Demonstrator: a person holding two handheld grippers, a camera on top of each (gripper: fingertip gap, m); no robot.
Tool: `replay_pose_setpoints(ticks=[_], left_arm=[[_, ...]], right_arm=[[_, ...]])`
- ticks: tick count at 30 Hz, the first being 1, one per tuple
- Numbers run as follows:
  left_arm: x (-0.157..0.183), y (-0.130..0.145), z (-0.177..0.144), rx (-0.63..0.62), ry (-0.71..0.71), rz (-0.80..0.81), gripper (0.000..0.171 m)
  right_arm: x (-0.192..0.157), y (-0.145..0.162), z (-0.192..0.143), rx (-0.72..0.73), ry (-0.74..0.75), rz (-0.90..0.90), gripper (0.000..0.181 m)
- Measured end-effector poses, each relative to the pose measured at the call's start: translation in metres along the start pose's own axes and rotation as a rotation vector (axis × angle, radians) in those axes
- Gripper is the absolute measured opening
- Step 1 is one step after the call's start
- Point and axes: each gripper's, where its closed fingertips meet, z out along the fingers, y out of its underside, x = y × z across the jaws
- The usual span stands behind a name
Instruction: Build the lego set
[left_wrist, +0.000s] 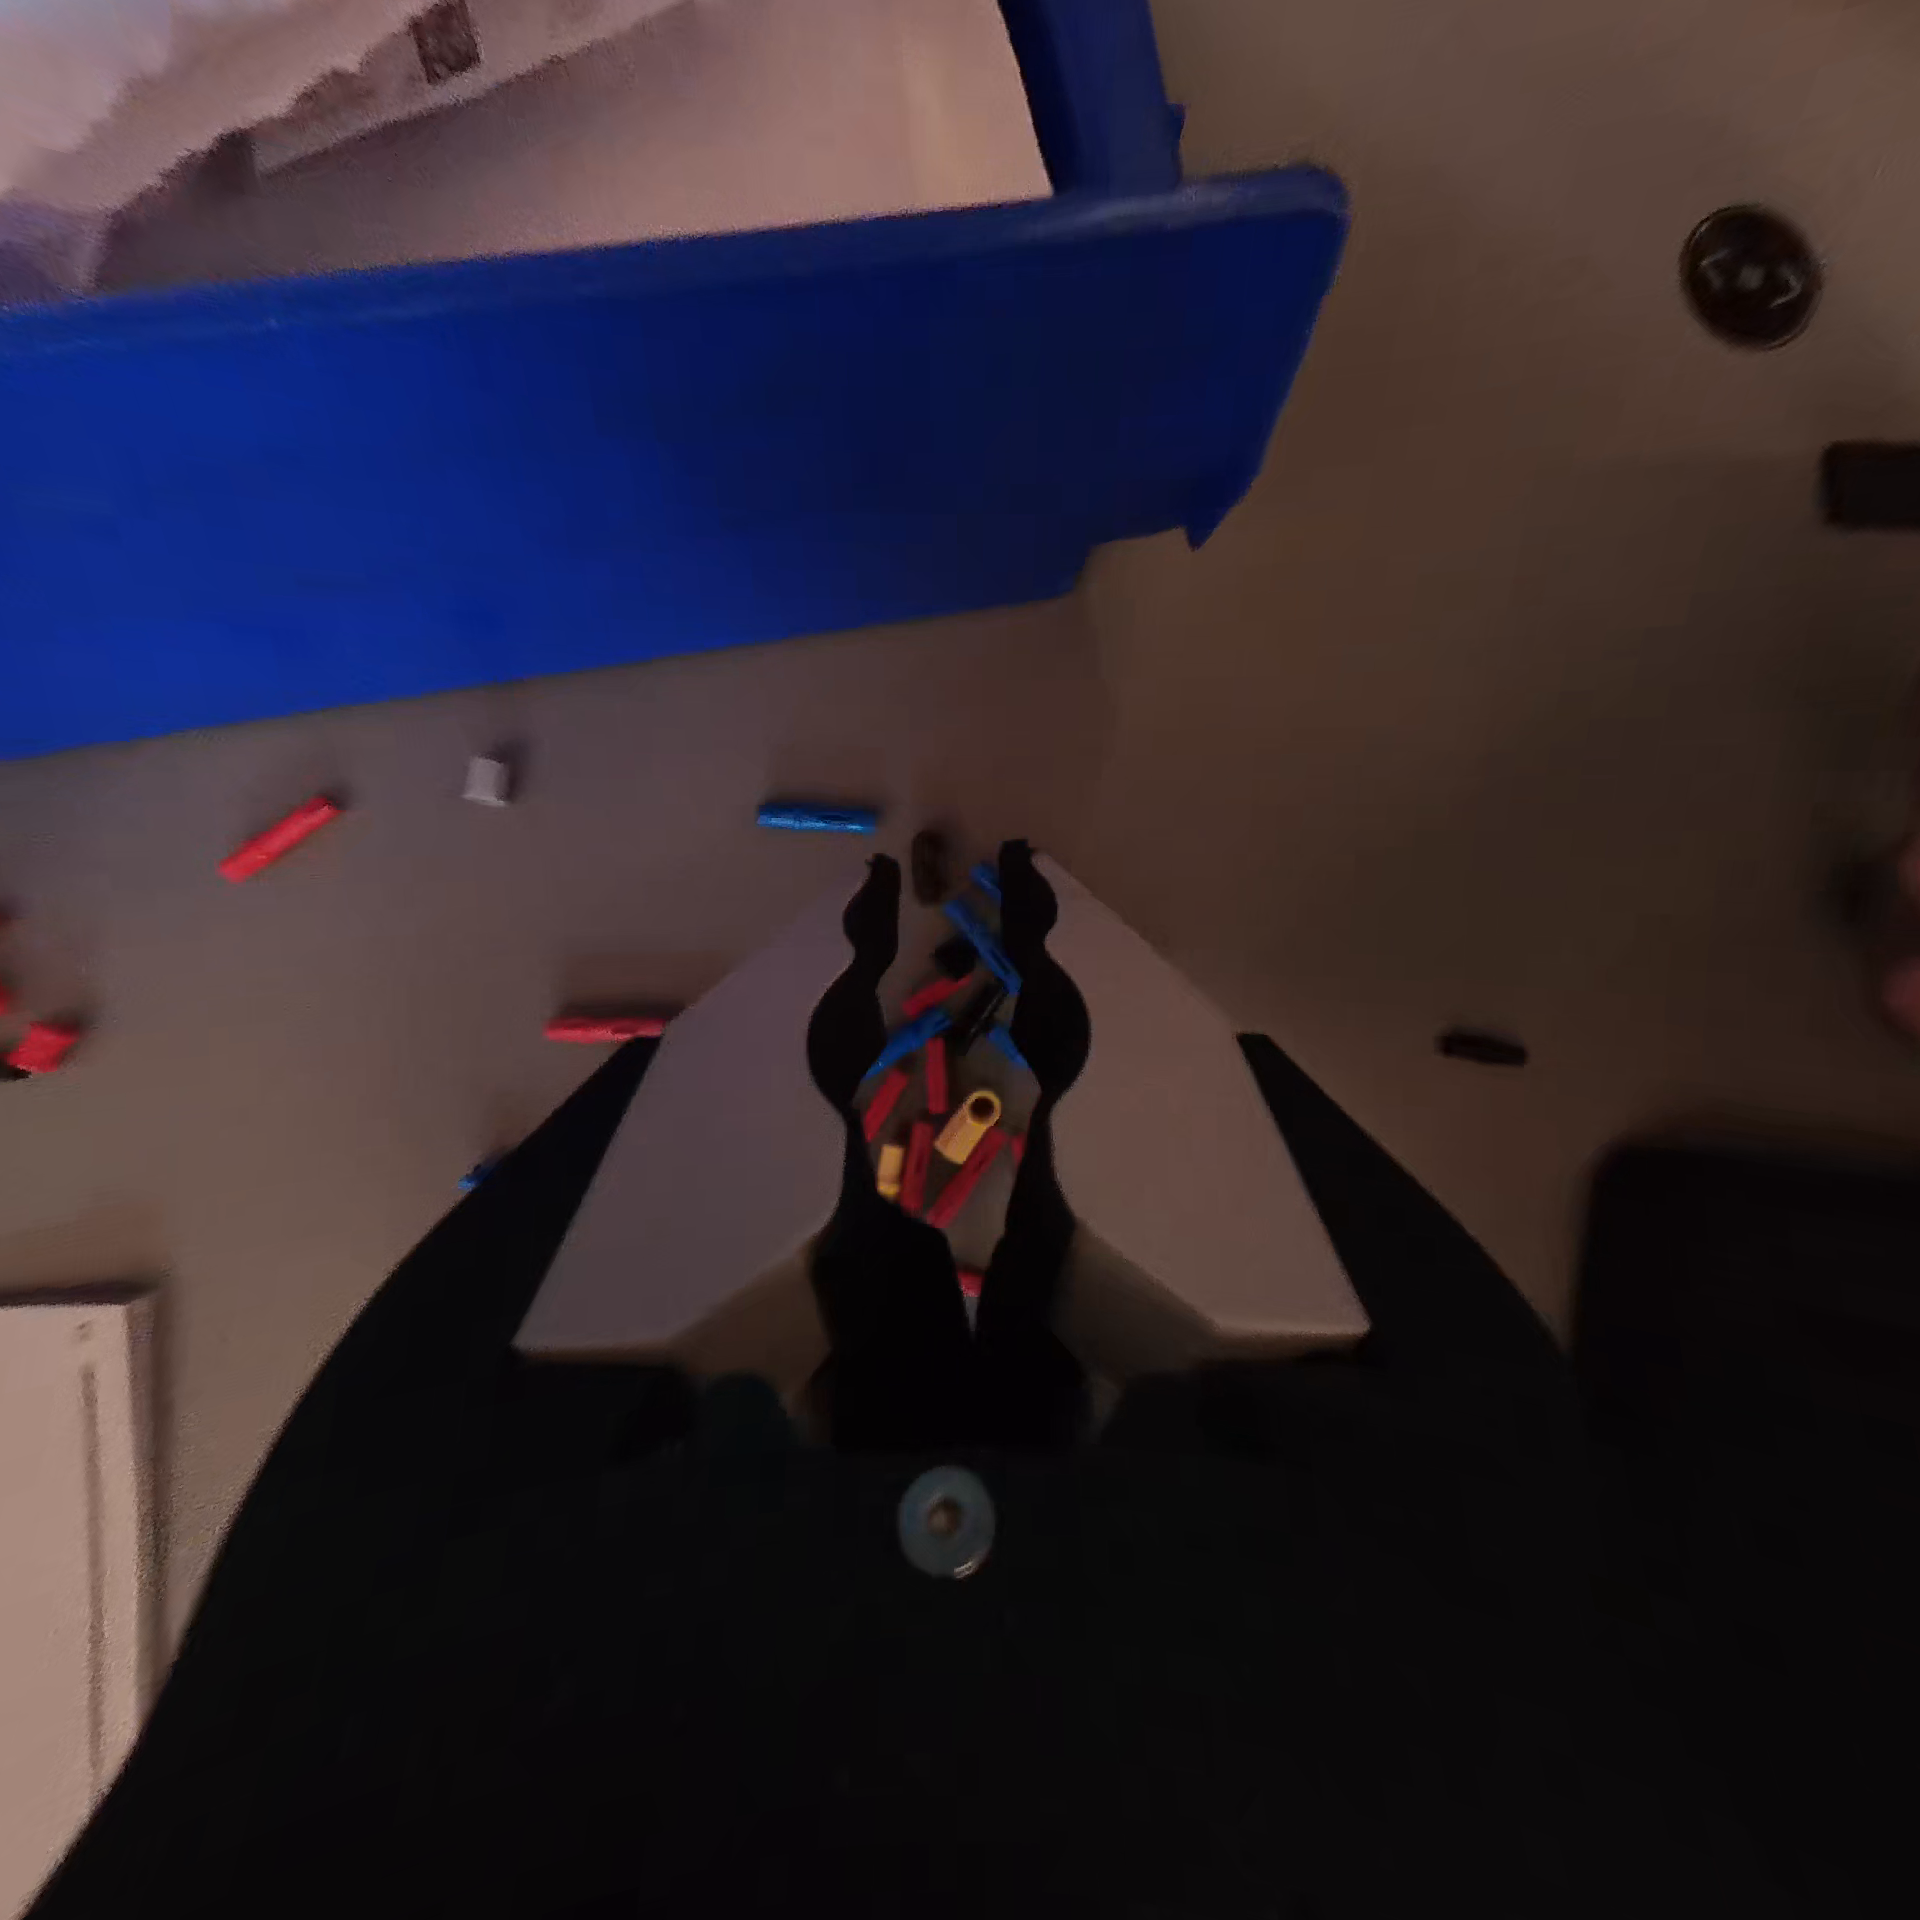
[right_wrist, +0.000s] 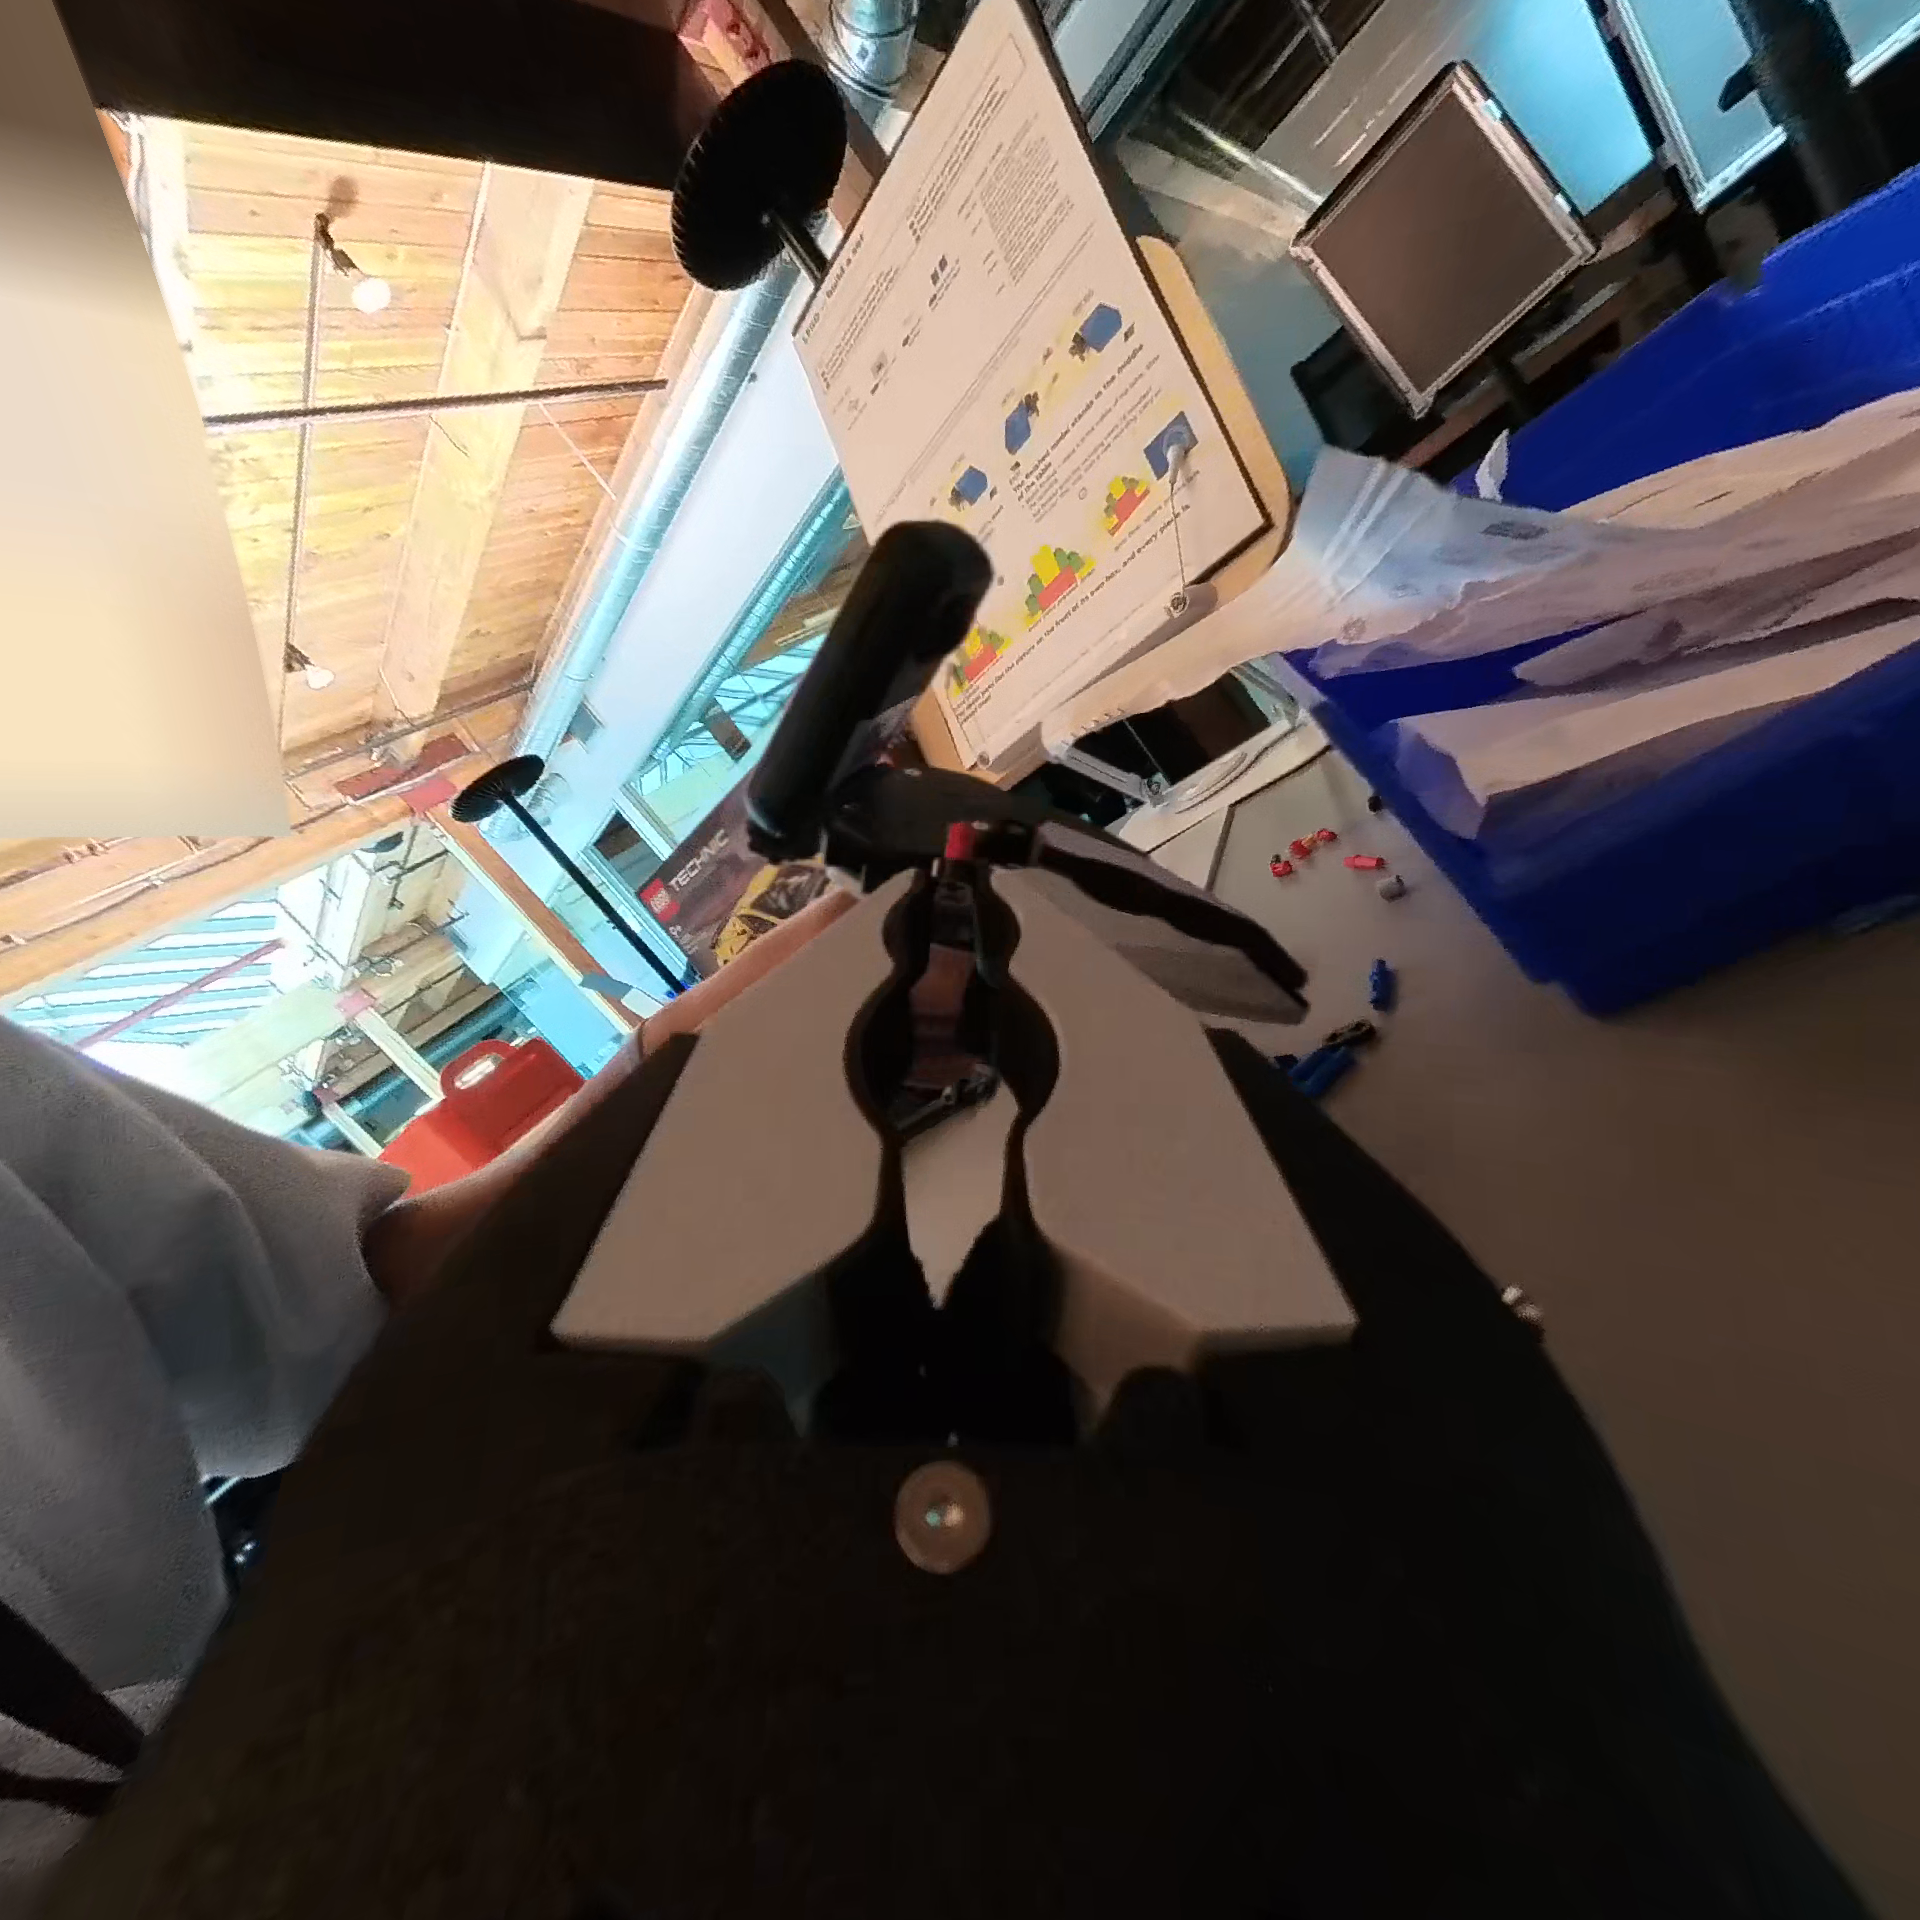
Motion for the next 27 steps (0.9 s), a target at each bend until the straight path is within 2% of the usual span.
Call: replay_pose_setpoints(ticks=[9, 20, 27], left_arm=[[-0.005, 0.007, 0.012, -0.072, -0.013, -0.028, 0.014], [-0.009, 0.012, 0.012, -0.13, -0.021, 0.013, 0.013], [-0.008, 0.012, 0.015, -0.151, -0.028, 0.086, 0.004]], right_arm=[[0.002, -0.004, -0.002, 0.02, -0.047, 0.083, 0.006], [0.003, -0.006, -0.004, 0.032, -0.069, 0.126, 0.006], [0.002, -0.005, -0.003, 0.023, -0.072, 0.124, 0.006]])
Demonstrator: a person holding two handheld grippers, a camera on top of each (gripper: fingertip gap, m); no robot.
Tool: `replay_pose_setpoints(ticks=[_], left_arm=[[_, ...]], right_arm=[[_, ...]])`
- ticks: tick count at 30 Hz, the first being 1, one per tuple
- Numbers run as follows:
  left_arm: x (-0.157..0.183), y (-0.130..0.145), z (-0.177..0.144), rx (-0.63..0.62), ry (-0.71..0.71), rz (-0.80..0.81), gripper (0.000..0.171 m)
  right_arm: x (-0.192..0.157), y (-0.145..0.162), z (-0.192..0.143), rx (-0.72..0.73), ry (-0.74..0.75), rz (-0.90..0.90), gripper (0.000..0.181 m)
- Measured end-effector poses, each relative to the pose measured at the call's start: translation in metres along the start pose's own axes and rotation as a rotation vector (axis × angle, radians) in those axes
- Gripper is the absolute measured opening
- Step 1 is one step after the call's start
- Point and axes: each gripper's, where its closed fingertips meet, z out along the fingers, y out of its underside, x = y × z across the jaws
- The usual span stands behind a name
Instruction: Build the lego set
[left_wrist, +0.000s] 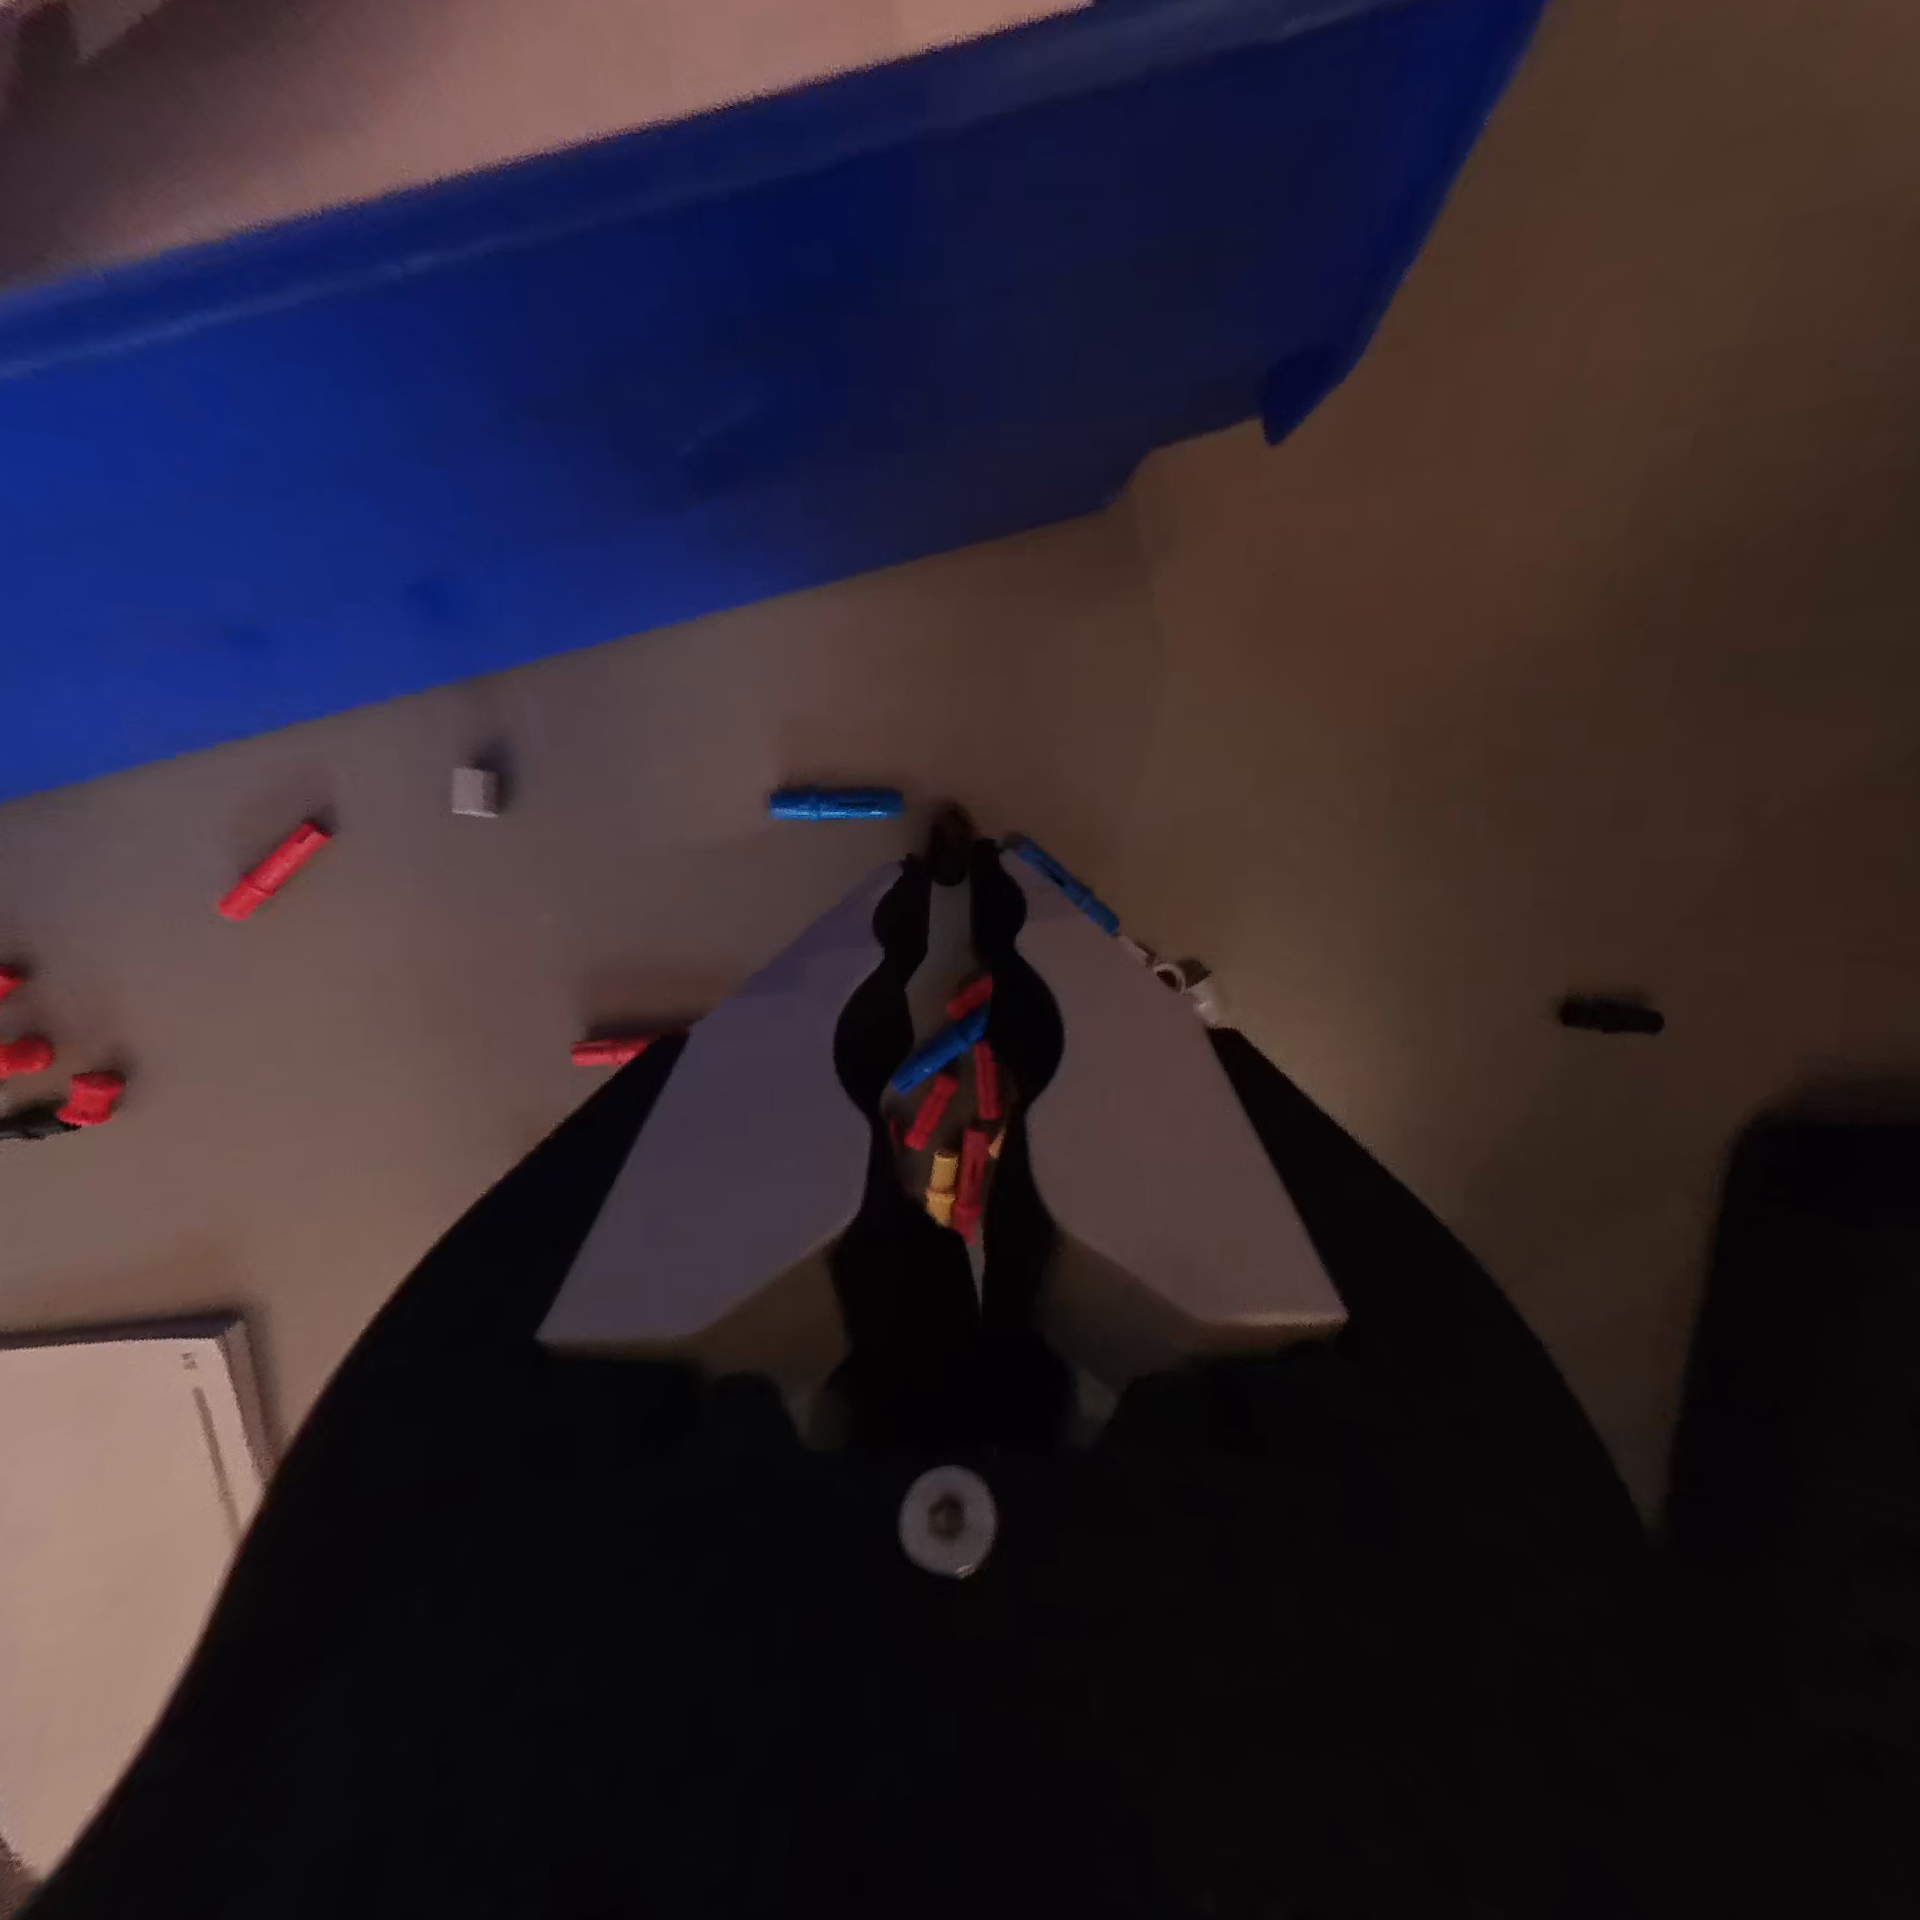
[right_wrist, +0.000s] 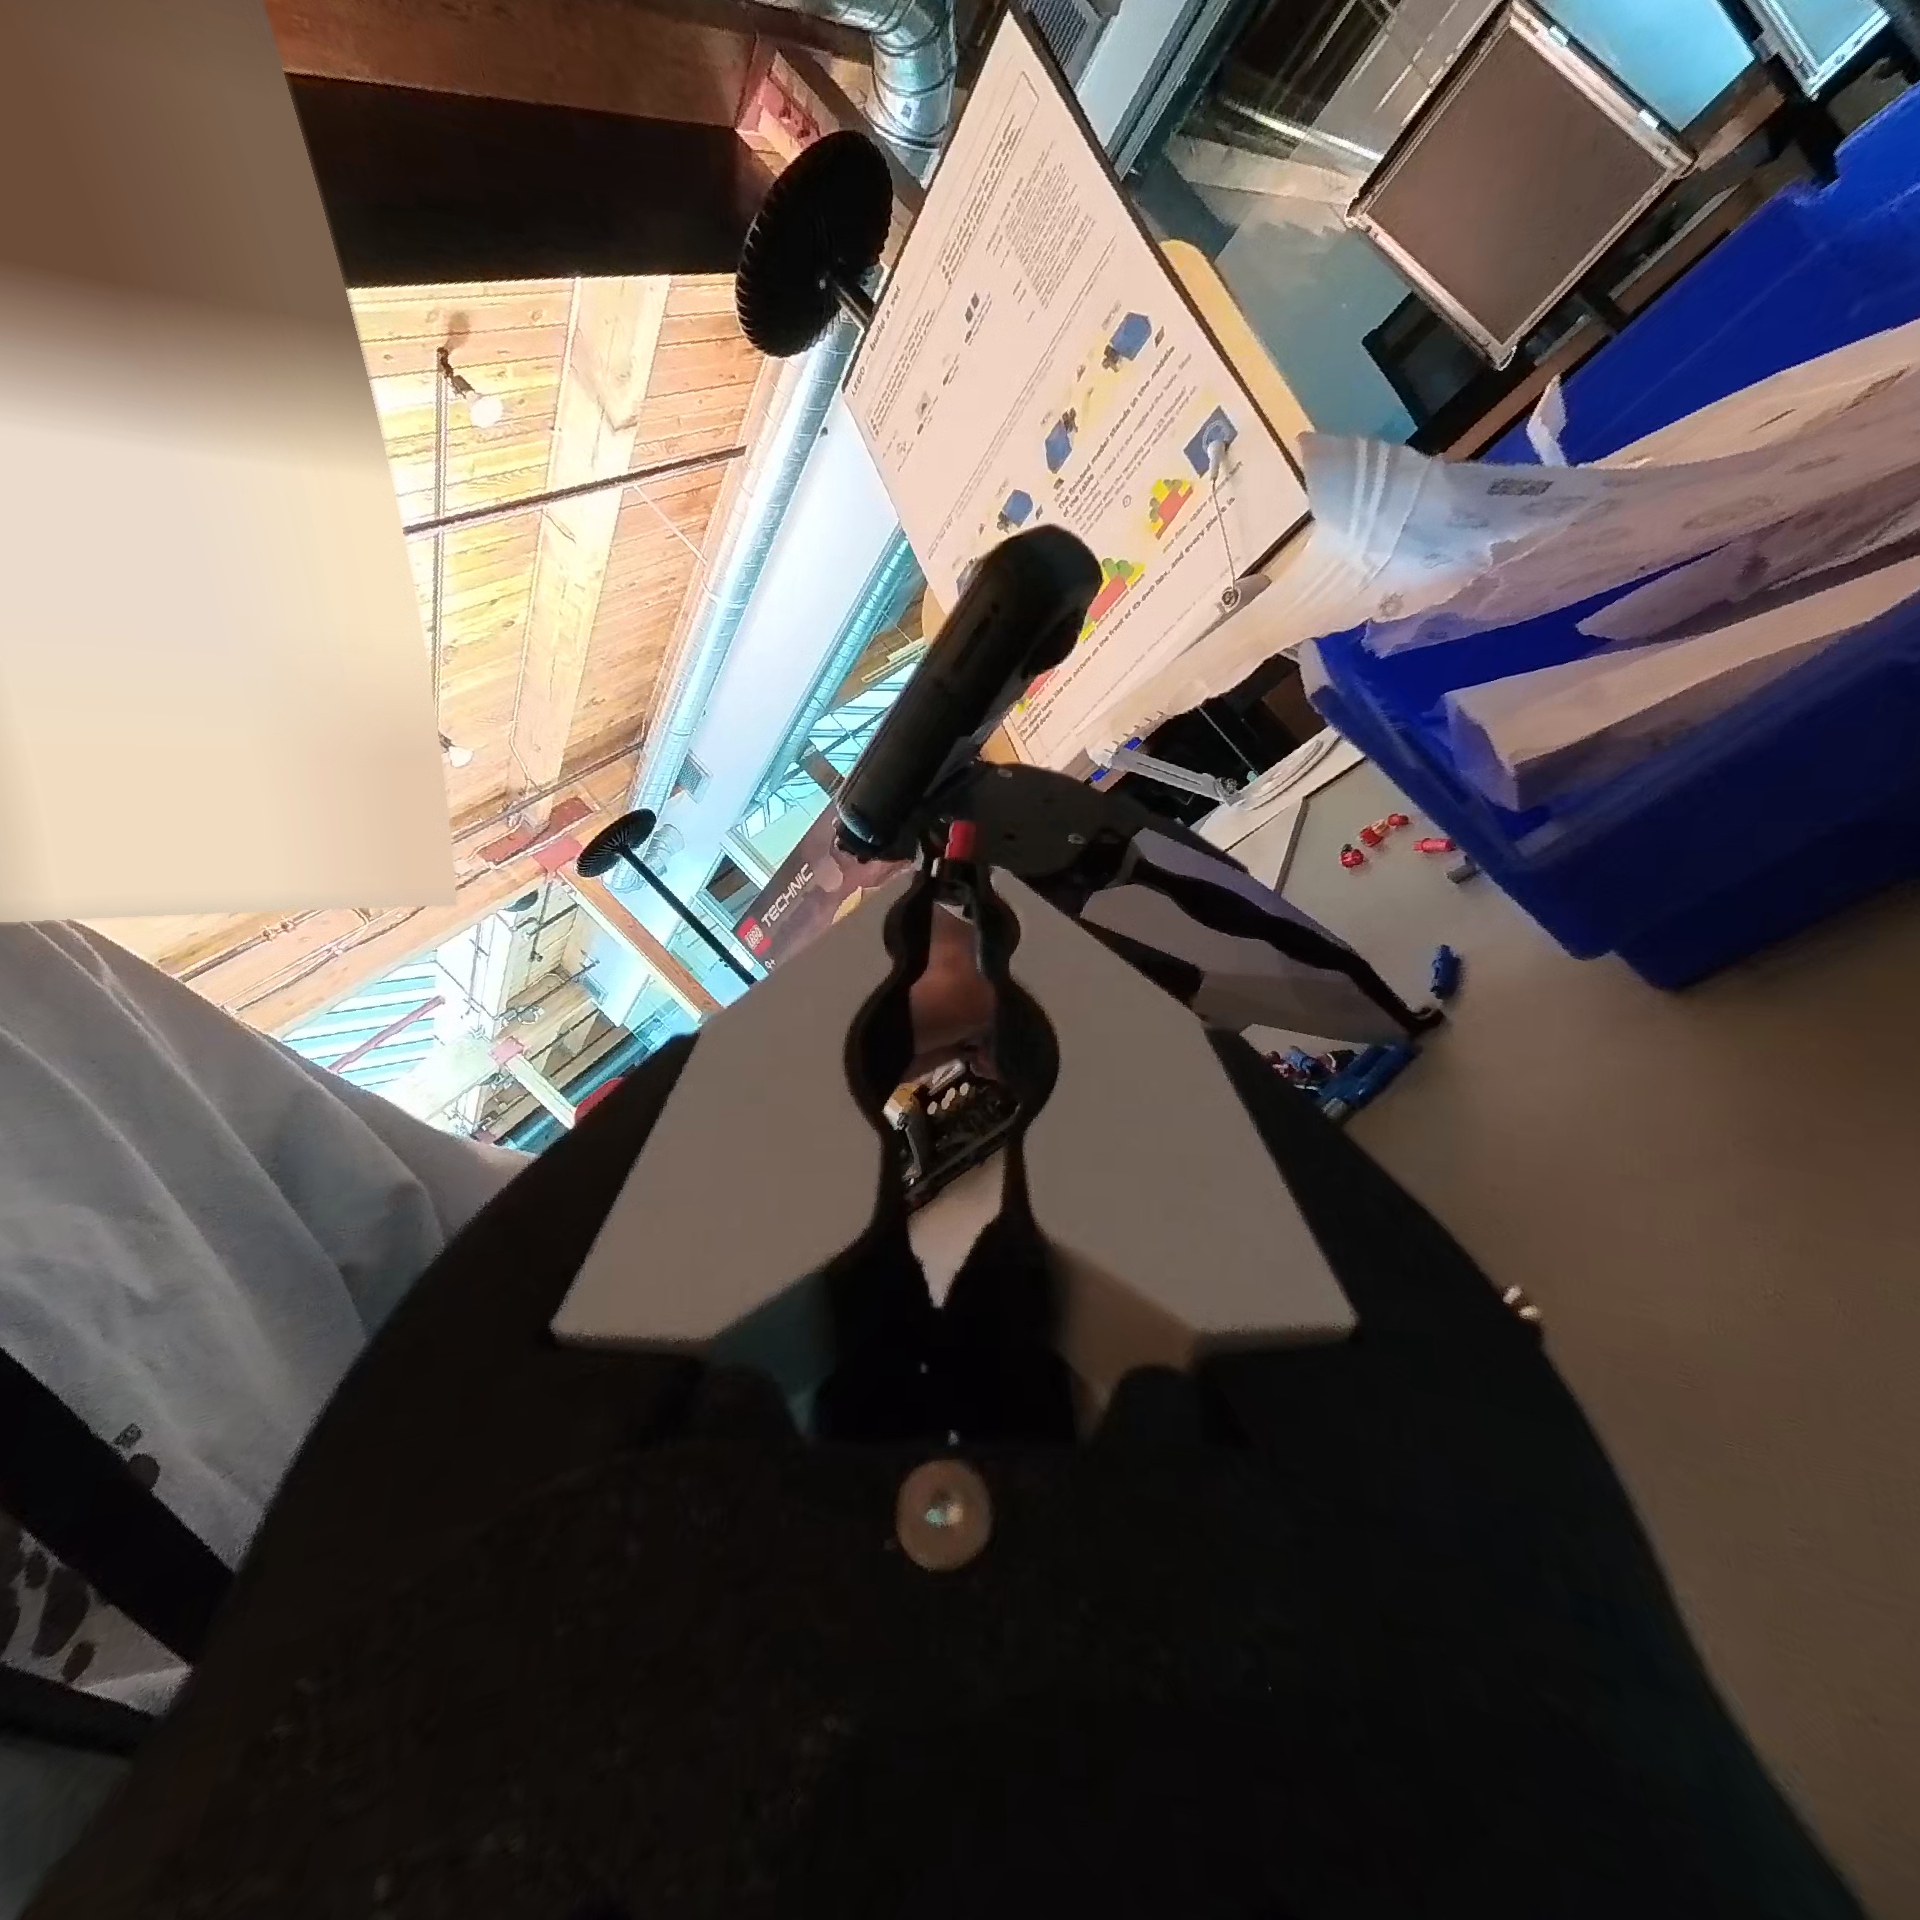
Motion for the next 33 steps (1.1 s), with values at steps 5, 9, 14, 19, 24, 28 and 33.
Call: replay_pose_setpoints(ticks=[5, 9, 14, 19, 24, 28, 33], left_arm=[[0.0, -0.001, 0.0, -0.002, -0.016, 0.179, 0.004], [0.01, -0.011, -0.009, 0.132, 0.038, 0.219, 0.004], [0.057, -0.018, -0.095, 0.589, 0.353, 0.012, 0.004], [0.091, 0.04, -0.161, 0.763, 0.639, -0.299, 0.005], [0.116, 0.107, -0.205, 0.82, 0.623, -0.356, 0.004], [0.12, 0.149, -0.221, 0.901, 0.6, -0.459, 0.004], [0.118, 0.174, -0.24, 1.011, 0.6, -0.514, 0.004]], right_arm=[[-0.001, 0.002, 0.001, -0.01, -0.005, 0.0, 0.006], [-0.001, 0.004, 0.002, -0.031, -0.012, -0.014, 0.006], [-0.001, 0.02, 0.008, -0.176, -0.008, -0.077, 0.005], [-0.043, 0.096, 0.031, -0.666, -0.223, -0.099, 0.006], [-0.098, 0.149, 0.053, -0.875, -0.467, -0.043, 0.006], [-0.129, 0.182, 0.063, -0.993, -0.628, 0.023, 0.006], [-0.157, 0.207, 0.076, -1.094, -0.682, -0.004, 0.006]])
